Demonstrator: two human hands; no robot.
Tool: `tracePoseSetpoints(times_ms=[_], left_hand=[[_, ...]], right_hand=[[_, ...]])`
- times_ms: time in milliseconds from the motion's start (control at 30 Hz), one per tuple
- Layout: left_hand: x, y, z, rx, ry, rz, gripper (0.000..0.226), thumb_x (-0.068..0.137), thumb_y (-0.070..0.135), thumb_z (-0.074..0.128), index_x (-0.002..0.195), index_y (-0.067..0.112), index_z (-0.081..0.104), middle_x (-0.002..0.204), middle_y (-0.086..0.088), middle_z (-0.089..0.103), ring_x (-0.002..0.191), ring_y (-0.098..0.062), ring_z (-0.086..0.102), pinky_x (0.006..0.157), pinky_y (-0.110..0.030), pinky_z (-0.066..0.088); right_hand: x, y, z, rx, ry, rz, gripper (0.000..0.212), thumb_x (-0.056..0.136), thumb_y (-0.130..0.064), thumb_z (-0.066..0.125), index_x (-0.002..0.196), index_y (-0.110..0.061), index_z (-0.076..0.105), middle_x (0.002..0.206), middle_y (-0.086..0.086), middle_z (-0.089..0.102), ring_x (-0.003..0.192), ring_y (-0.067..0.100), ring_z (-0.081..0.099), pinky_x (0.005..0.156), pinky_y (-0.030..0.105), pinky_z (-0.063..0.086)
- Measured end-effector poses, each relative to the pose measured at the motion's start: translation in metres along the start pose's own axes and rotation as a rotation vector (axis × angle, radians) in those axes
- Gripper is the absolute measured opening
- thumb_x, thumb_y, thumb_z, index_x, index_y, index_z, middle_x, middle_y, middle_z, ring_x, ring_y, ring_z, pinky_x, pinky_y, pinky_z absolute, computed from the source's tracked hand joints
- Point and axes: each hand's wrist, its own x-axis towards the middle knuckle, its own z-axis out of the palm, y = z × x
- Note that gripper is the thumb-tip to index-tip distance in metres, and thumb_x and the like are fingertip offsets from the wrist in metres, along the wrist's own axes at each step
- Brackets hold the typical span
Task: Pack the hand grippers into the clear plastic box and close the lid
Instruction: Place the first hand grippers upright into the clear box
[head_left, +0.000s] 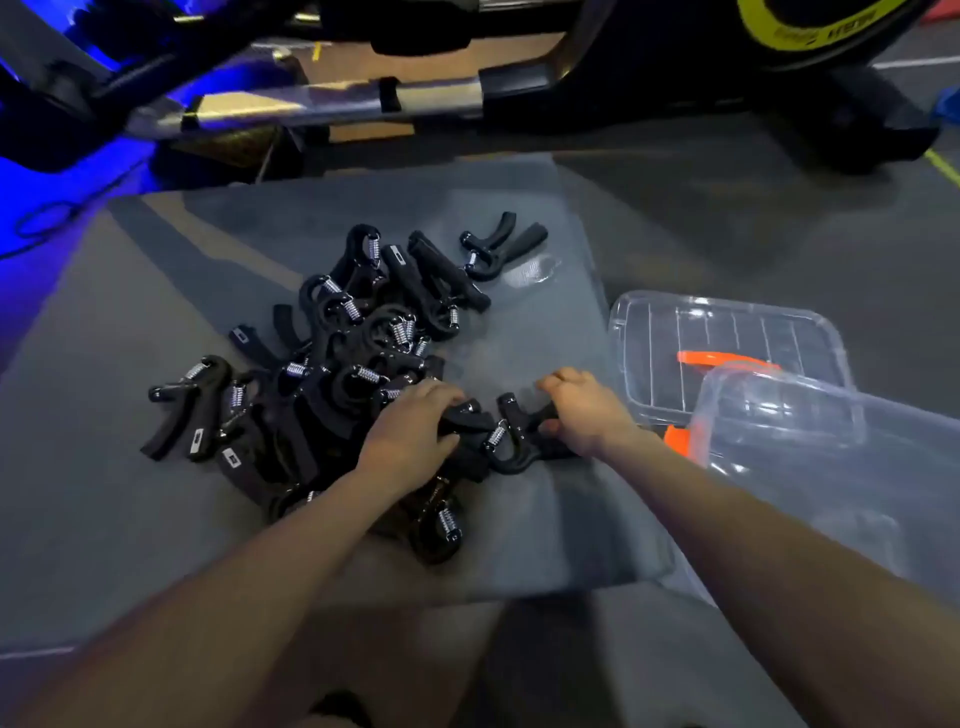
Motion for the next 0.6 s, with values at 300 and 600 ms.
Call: tracePoseSetpoints(times_ms=[300, 600], left_hand=[[0.014, -0.002, 0.019, 0.068, 0.079, 0.015, 0.041, 0.086, 0.017, 0.06, 0.126, 0.019, 0.051, 0.13, 0.002, 0.05, 0.124, -0.018, 0.044, 0.106, -0.028, 0.033], [0.035, 0.001, 0.038, 0.136, 0.084, 0.043, 0.038, 0.087, 0.017, 0.058, 0.124, 0.018, 0.053, 0.126, 0.001, 0.053, 0.12, -0.02, 0.047, 0.1, -0.031, 0.041]], right_hand=[[0.012, 0.015, 0.014, -0.094, -0.03, -0.003, 0.05, 0.09, -0.025, 0.057, 0.137, -0.016, 0.043, 0.146, 0.004, 0.042, 0.138, 0.024, 0.035, 0.117, 0.041, 0.019], [0.023, 0.019, 0.024, -0.259, 0.04, -0.131, 0.038, 0.094, -0.012, 0.043, 0.132, -0.018, 0.05, 0.137, 0.004, 0.046, 0.131, 0.025, 0.038, 0.118, 0.036, 0.015]])
